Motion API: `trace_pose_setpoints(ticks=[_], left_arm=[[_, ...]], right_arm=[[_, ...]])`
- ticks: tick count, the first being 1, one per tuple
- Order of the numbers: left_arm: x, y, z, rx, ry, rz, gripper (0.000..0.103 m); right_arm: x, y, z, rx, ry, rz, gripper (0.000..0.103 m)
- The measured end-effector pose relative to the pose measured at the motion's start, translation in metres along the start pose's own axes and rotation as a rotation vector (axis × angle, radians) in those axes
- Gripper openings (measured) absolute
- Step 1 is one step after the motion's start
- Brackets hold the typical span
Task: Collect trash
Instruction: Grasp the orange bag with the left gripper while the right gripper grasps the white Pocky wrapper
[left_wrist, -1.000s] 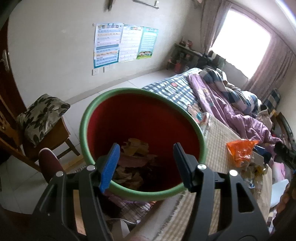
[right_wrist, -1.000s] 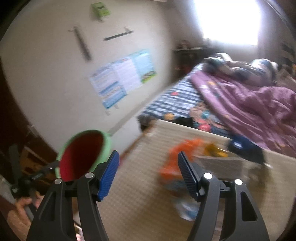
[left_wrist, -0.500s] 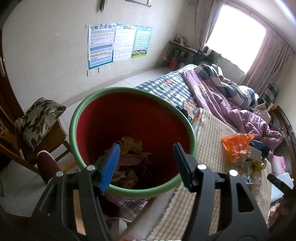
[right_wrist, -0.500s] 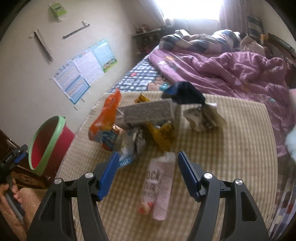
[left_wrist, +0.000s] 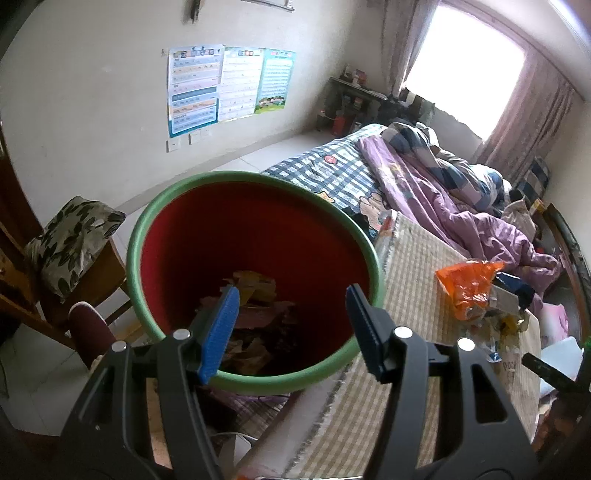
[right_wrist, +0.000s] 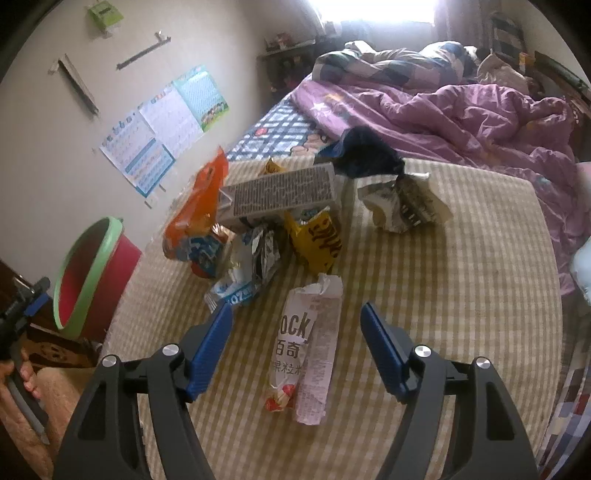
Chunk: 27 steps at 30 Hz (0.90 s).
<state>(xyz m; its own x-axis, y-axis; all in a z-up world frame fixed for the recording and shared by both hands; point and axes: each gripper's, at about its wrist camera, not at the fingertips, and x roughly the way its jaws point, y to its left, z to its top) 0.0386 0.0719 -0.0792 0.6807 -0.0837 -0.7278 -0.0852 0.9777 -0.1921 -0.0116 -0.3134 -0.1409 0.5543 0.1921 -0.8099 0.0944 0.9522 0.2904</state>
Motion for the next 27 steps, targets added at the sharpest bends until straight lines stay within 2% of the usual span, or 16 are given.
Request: trace_pose_setpoints(ticks=[4, 7, 8, 9, 12, 17, 23, 25, 26, 27], left_arm=[[0.005, -0.015, -0.001, 0.032, 0.013, -0.036, 0.057], [0.015, -0.049, -0.003, 0.096, 0.039, -0.105, 0.057], [0.02, -0.062, -0.004, 0.119, 0.053, -0.138, 0.057], [0.025, -0.072, -0.005, 0.137, 0.066, -0.165, 0.057], [0.047, -0.118, -0.009, 0.208, 0.113, -0.265, 0.057], [0.09, -0.179, -0.015, 0.283, 0.199, -0.372, 0.057], [0.131, -0.21, -0.021, 0.287, 0.304, -0.414, 0.057], [0.137, -0.214, -0.023, 0.294, 0.326, -0.414, 0.05], [0.14, -0.215, -0.024, 0.295, 0.343, -0.417, 0.041], [0.142, -0.213, -0.025, 0.284, 0.356, -0.426, 0.041]], right_arm=[[0.015, 0.0, -0.007, -0.003, 0.052, -0.012, 0.07], [0.022, -0.007, -0.015, 0.018, 0.073, -0.006, 0.069], [0.023, -0.008, -0.017, 0.021, 0.076, -0.005, 0.067], [0.024, -0.01, -0.018, 0.022, 0.079, -0.004, 0.056], [0.025, -0.015, -0.023, 0.036, 0.085, 0.03, 0.036], [0.017, -0.017, -0.025, 0.037, 0.06, 0.048, 0.034], [0.014, -0.025, -0.026, 0.071, 0.046, 0.078, 0.034], [0.014, -0.026, -0.026, 0.075, 0.045, 0.082, 0.034], [0.013, -0.026, -0.025, 0.076, 0.043, 0.084, 0.034], [0.013, -0.025, -0.025, 0.076, 0.042, 0.085, 0.034]])
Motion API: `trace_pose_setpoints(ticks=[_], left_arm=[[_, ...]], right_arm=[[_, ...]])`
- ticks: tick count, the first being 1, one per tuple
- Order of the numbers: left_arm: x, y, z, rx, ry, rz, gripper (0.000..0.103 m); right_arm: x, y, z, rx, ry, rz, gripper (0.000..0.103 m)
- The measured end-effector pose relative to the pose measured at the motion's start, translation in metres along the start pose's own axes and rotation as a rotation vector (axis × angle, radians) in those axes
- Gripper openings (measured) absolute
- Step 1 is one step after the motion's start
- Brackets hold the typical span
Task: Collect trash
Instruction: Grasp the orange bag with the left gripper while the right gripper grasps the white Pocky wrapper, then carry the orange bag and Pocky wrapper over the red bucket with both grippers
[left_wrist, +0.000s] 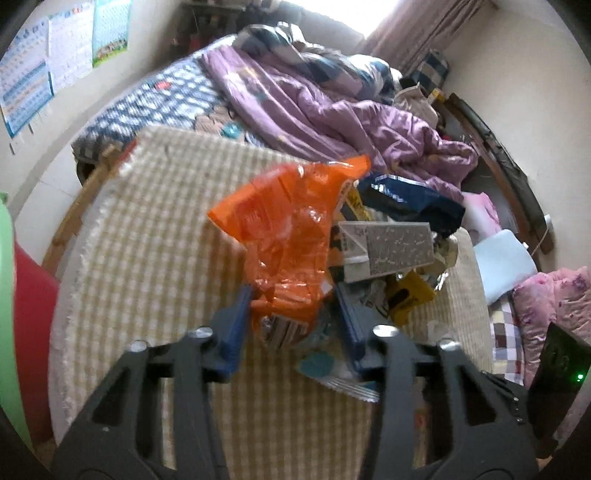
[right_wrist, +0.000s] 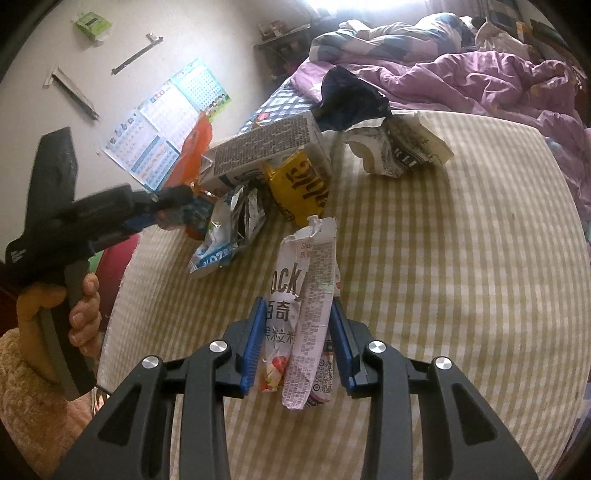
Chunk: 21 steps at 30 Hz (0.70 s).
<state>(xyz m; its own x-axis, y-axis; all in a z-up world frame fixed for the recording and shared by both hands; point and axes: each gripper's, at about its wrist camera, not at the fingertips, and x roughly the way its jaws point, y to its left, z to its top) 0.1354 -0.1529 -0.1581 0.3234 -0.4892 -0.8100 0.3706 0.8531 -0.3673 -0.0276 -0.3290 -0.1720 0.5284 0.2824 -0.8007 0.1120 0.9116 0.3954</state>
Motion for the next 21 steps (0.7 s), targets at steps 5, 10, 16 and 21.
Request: trace_pose_setpoints(ticks=[5, 10, 16, 21], left_arm=[[-0.026, 0.008, -0.01, 0.026, -0.04, 0.009, 0.039], [-0.095, 0.038, -0.027, 0.04, -0.166, 0.125, 0.039], [-0.169, 0.076, -0.049, -0.064, -0.318, 0.223, 0.039], [-0.198, 0.092, -0.067, -0.144, -0.381, 0.272, 0.039]], right_arm=[[-0.009, 0.006, 0.004, -0.014, -0.035, 0.009, 0.034], [-0.021, 0.019, 0.013, -0.035, -0.098, 0.02, 0.034], [-0.021, 0.044, 0.019, -0.081, -0.132, 0.035, 0.034], [-0.022, 0.071, 0.022, -0.141, -0.151, 0.054, 0.034]])
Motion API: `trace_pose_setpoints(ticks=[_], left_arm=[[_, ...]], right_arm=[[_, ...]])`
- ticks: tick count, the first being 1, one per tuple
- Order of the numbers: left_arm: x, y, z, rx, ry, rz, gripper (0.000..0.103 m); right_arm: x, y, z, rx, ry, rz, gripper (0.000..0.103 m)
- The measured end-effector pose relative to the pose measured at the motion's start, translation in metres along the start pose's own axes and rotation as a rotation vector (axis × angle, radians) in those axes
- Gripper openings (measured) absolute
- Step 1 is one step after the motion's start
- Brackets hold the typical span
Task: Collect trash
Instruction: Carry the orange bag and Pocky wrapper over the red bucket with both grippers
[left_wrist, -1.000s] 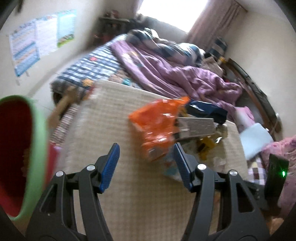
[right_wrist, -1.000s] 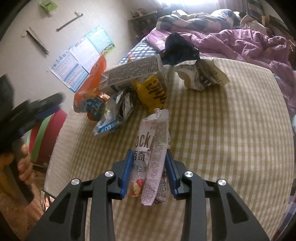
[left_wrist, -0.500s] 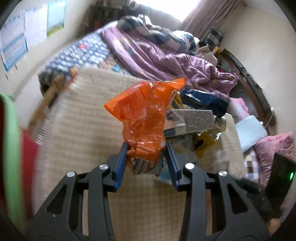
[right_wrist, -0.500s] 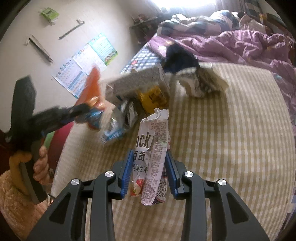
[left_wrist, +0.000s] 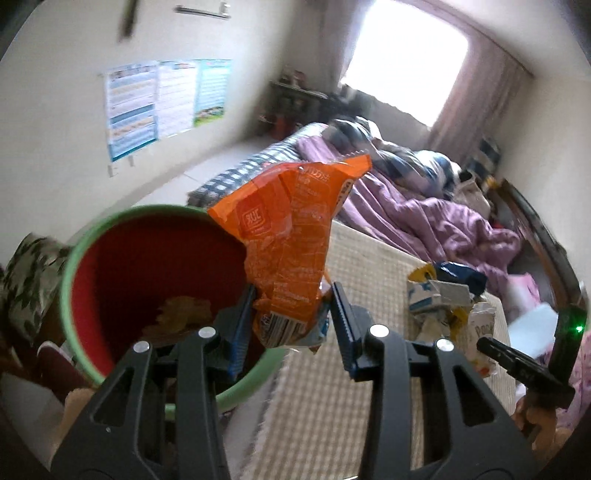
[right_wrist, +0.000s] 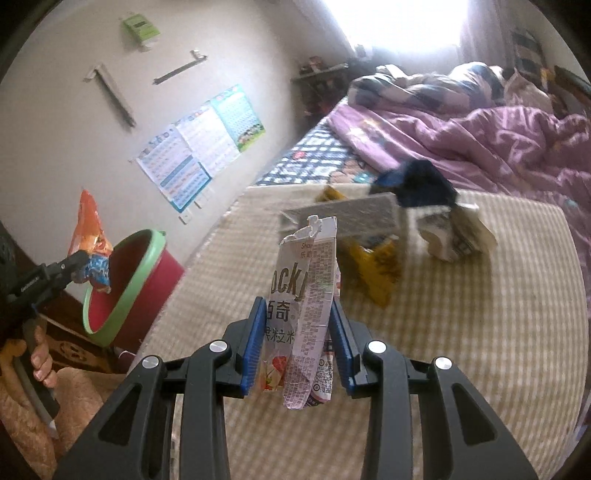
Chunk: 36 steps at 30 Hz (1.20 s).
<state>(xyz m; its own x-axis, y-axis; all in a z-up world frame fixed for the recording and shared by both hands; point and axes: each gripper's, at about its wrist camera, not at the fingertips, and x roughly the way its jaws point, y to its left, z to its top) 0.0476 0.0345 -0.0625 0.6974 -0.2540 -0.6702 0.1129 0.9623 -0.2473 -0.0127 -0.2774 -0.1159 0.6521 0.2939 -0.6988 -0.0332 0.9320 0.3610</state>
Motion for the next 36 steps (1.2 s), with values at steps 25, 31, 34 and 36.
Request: trace_pose_setpoints(ticks=[25, 31, 34, 36], left_arm=[[-0.019, 0.049, -0.017, -0.128, -0.025, 0.073, 0.039], [-0.019, 0.053, -0.019, -0.144, -0.02, 0.083, 0.039], [-0.018, 0.055, -0.02, -0.147, -0.019, 0.084, 0.039], [-0.018, 0.055, -0.02, -0.146, -0.018, 0.084, 0.039]], right_arm=[[0.025, 0.091, 0.019, -0.185, 0.012, 0.149, 0.034], [0.031, 0.108, 0.02, -0.21, 0.024, 0.18, 0.034], [0.032, 0.112, 0.018, -0.219, 0.03, 0.189, 0.034], [0.032, 0.114, 0.016, -0.221, 0.032, 0.191, 0.034]])
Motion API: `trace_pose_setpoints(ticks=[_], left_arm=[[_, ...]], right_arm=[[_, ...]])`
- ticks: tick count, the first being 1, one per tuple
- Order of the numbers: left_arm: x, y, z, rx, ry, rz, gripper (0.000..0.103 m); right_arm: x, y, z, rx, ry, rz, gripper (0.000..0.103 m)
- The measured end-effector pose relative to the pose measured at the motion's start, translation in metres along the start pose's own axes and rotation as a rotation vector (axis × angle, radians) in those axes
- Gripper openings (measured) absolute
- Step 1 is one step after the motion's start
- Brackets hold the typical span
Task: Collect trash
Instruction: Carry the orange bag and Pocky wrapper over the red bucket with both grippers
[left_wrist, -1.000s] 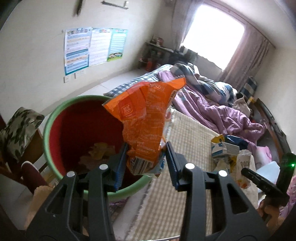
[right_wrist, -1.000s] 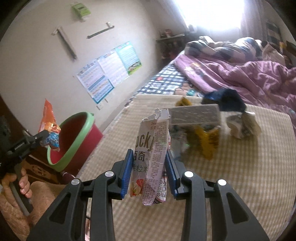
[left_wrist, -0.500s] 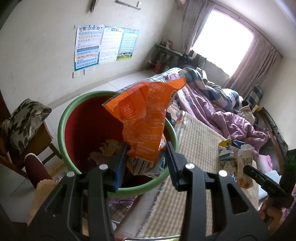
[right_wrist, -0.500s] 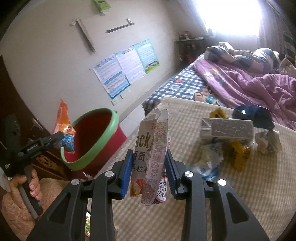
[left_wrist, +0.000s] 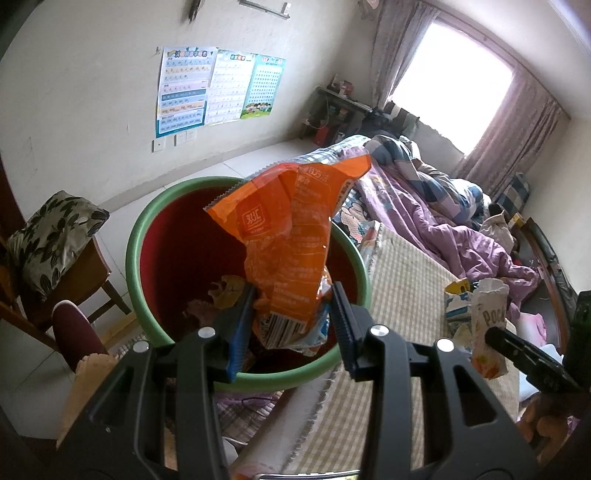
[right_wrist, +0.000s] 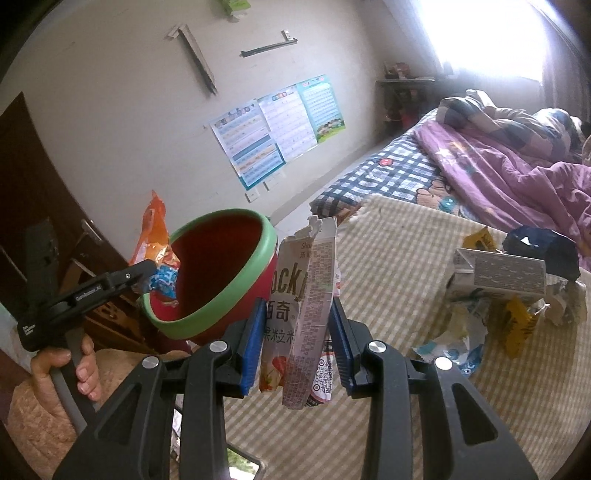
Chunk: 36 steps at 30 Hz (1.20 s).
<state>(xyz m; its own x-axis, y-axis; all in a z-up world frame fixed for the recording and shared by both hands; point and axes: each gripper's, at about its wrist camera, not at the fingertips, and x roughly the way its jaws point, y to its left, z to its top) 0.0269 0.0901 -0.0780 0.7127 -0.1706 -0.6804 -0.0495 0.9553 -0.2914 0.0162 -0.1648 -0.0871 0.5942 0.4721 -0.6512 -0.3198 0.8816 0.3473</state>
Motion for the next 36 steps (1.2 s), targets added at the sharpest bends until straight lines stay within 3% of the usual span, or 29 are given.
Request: trace_pose_setpoints(ticks=[18, 36], left_arm=[[0.002, 0.01, 0.0, -0.018, 0.004, 0.034, 0.039], [0.001, 0.032, 0.005, -0.062, -0.004, 0.112, 0.039]], right_arm=[[0.001, 0.007, 0.009, -0.017, -0.011, 0.029, 0.034], [0.04, 0.049, 0.044, -0.108, -0.006, 0.149, 0.034]])
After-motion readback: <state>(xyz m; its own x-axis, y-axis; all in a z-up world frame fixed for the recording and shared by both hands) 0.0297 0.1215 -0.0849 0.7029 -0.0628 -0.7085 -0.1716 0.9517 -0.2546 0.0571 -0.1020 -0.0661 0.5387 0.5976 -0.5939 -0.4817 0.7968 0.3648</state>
